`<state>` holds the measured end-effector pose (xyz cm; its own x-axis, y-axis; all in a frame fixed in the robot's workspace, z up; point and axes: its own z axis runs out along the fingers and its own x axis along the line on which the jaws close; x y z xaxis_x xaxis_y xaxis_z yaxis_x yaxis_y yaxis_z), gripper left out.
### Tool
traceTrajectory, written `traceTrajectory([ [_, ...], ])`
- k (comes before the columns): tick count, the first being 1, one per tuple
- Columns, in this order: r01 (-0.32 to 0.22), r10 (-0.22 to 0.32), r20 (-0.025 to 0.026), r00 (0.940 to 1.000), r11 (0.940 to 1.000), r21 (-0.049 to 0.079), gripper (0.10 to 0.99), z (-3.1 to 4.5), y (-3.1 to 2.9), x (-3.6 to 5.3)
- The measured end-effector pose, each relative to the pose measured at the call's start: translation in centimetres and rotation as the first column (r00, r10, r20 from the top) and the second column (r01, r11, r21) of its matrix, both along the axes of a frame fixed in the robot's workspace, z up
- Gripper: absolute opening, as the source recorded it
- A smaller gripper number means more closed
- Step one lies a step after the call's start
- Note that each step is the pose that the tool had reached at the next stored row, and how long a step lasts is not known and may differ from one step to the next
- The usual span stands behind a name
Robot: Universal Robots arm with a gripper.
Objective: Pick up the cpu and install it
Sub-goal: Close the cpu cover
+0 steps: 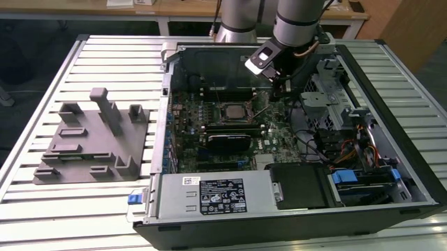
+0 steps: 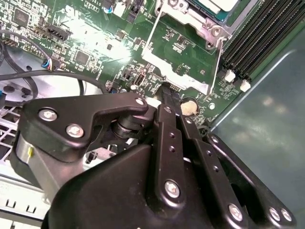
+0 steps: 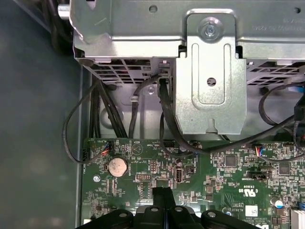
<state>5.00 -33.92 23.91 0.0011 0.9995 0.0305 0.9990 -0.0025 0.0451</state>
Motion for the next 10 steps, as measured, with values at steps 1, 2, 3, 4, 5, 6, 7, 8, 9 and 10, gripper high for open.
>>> traceTrajectory([
  [1,0.0,0.0,0.0,1.0,1.0,0.0,0.106,-0.02,0.0,-0.04],
  [2,0.0,0.0,0.0,1.0,1.0,0.0,0.106,-0.03,0.0,-0.1],
  [3,0.0,0.0,0.0,1.0,1.0,0.0,0.106,-0.04,0.0,-0.17],
  [4,0.0,0.0,0.0,1.0,1.0,0.0,0.106,-0.06,0.0,-0.25],
  [5,0.0,0.0,0.0,1.0,1.0,0.0,0.106,-0.07,0.0,-0.34],
  [6,0.0,0.0,0.0001,1.0,1.0,0.0,0.106,-0.08,0.0,-0.45],
  [7,0.0,0.0,0.0,1.0,1.0,0.0,0.106,-0.09,0.0,-0.56],
  [8,0.0,0.0,0.0,1.0,1.0,0.0,0.106,-0.1,0.0,-0.71],
  [9,0.0,0.0,0.0,1.0,1.0,0.0,0.106,-0.1,0.0,-0.84],
  [10,0.0,0.0,0.0,1.0,1.0,0.0,0.106,-0.11,0.0,-0.98],
])
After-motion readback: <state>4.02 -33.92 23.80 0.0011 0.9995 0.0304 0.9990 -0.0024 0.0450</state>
